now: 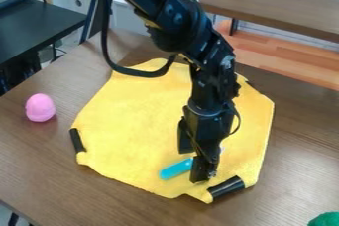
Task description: Remove the green fork on top right of the cloth
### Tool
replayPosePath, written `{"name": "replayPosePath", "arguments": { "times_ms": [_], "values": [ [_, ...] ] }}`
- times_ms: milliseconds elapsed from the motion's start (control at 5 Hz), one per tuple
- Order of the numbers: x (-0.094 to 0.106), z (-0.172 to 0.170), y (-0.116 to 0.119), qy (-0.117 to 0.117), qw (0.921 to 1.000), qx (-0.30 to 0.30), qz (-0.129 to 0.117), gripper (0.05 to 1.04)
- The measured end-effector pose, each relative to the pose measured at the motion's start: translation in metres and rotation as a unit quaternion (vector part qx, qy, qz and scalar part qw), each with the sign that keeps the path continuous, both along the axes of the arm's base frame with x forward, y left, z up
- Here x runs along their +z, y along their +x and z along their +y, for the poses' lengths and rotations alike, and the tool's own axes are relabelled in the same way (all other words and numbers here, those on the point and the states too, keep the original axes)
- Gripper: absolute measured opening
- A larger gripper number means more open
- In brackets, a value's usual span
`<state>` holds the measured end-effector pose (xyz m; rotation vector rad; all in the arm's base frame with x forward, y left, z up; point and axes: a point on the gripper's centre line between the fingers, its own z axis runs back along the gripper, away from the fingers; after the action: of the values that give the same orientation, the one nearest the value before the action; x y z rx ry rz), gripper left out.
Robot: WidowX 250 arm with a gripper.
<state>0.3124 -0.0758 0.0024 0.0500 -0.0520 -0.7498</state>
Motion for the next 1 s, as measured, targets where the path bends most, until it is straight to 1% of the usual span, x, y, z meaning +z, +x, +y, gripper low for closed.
{"name": "replayPosePath", "arguments": {
  "times_ms": [200,400,600,800,1000],
  "values": [
    [-0.0020,0.0026,-0.0027,0.005,1.0000,0.000,0.003,0.853],
    [-0.0036,0.0034,-0.0046,0.007,1.0000,-0.002,0.004,0.780],
    [-0.0050,0.0043,-0.0067,0.008,0.9999,-0.001,0.007,0.447],
    [-0.0056,0.0047,-0.0077,0.009,0.9999,-0.003,0.008,0.231],
    [-0.0068,0.0042,-0.0097,0.007,0.9999,-0.009,0.012,0.217]
  ]
}}
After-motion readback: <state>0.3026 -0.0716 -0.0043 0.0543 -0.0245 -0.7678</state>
